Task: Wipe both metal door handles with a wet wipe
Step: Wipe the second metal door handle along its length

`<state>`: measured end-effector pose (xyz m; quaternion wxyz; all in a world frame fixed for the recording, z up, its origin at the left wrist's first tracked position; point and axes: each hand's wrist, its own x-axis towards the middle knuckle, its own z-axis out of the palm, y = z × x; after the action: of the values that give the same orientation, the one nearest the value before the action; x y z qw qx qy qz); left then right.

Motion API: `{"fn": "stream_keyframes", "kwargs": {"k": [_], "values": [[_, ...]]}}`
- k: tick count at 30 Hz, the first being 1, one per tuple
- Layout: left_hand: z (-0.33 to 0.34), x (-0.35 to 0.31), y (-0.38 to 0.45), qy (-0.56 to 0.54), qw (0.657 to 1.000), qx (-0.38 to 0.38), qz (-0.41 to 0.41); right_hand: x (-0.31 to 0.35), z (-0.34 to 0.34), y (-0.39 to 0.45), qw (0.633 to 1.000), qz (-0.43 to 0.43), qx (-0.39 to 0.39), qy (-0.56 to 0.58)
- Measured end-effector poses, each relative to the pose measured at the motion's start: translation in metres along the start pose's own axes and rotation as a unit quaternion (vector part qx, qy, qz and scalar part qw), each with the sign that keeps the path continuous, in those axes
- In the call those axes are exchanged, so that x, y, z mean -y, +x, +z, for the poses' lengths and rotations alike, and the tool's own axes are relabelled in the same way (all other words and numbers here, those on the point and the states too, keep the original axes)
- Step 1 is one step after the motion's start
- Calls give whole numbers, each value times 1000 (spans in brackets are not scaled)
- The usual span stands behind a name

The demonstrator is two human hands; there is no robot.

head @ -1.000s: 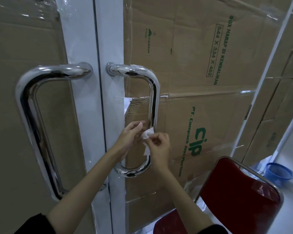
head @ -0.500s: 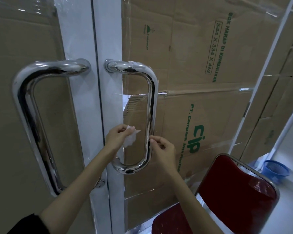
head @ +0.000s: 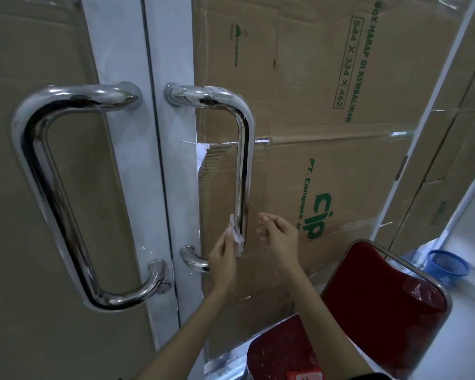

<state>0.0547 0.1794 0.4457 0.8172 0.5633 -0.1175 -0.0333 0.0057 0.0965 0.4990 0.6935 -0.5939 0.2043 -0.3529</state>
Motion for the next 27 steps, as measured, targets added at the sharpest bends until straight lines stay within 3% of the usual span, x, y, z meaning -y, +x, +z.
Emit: {"fn": "stream_keyframes", "kwargs": {"k": [3,6,8,13,17,20,24,27], "values": [[3,-4,4,-71,996,54,-20,1,-1,2,1000,10,-2,4],[18,-29,21,-102,980,157,61,5,-1,6,1000,3,-3,4],[29,-49,33,-76,971,185,129,6,0,8,1000,-2,-4,6],[25,-51,34,-48,980,129,143,4,-2,8,1000,1,-2,2],[1,-18,34,1,994,91,60,2,-1,7,1000,12,0,3],[6,-32,48,66,989,77,104,6,1,9,1000,5,7,3],[27,-64,56,74,981,66,166,9,3,9,1000,1,13,12],[24,-50,50,66,987,62,137,2,3,6,1000,10,12,5]]}}
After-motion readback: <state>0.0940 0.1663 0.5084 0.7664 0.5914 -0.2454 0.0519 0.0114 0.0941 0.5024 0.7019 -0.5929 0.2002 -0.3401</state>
